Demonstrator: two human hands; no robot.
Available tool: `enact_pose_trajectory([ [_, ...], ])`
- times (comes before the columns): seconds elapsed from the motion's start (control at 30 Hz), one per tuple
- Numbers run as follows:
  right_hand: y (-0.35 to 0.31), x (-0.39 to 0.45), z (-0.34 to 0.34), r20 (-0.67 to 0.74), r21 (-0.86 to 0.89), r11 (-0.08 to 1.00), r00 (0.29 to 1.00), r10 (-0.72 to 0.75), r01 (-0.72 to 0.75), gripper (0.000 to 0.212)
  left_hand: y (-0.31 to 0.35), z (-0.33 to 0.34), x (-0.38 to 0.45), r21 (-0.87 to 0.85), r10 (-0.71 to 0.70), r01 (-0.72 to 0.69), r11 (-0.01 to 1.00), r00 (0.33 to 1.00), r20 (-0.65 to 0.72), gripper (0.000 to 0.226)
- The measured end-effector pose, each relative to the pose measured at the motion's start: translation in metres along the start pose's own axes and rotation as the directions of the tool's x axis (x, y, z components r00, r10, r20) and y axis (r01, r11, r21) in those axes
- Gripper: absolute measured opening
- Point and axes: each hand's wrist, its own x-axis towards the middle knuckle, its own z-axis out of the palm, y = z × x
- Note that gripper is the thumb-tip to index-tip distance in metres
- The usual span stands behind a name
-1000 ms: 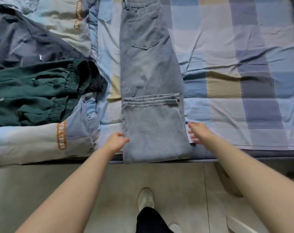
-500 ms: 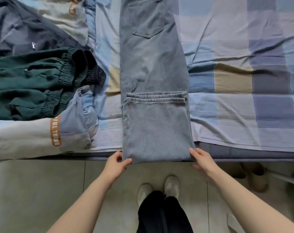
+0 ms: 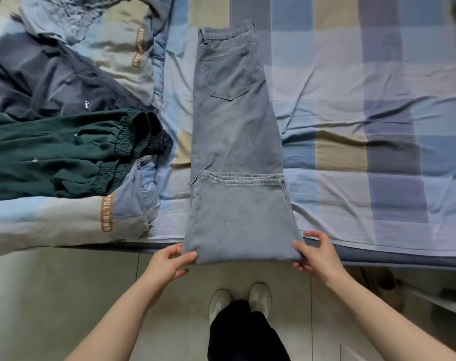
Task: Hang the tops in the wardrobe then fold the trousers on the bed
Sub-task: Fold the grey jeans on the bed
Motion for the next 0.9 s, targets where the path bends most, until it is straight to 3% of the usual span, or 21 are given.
enact_pose_trajectory([
  [0.2,-0.105,0.006,0.002,0.062,-0.035,0.995,0.994,-0.095,0.098,0.014,0.091,-0.015,0.008,0.042,0.196,-0.195,0.980,0.981,-0.005,0.024],
  [0.33,-0.191,0.028,0.012,0.038,-0.010,0.986,0.985,-0.167,0.167,0.015,0.171,-0.017,0.039,-0.108,0.282,-0.282,0.953,0.959,-0.019,0.008],
  [0.5,-0.314,0.089,0.037,-0.024,0.182,0.952,0.969,-0.245,0.245,0.015,0.302,-0.013,0.098,-0.313,0.330,-0.359,0.879,0.933,-0.144,0.015],
  [0.6,-0.365,0.142,0.043,-0.104,0.217,0.918,0.942,-0.318,0.333,0.017,0.358,-0.016,0.145,-0.308,0.404,-0.403,0.862,0.913,-0.065,0.024],
  [0.67,-0.358,0.180,0.052,-0.163,0.034,0.950,0.940,-0.300,0.310,0.018,0.361,-0.013,0.185,-0.267,0.358,-0.367,0.891,0.930,-0.082,0.035],
  [0.73,-0.316,0.210,0.067,-0.080,-0.222,0.959,0.976,-0.200,0.178,0.021,0.336,-0.003,0.221,-0.200,0.229,-0.253,0.947,0.964,-0.136,0.042],
  [0.8,-0.261,0.226,0.077,-0.002,-0.438,0.898,0.999,-0.049,0.043,0.036,0.295,0.012,0.236,-0.009,0.133,-0.137,0.991,0.979,-0.154,0.052],
  [0.9,-0.198,0.236,0.083,-0.033,-0.470,0.882,0.999,0.012,-0.027,0.067,0.237,0.027,0.235,0.144,0.181,-0.162,0.976,0.974,-0.137,0.057],
])
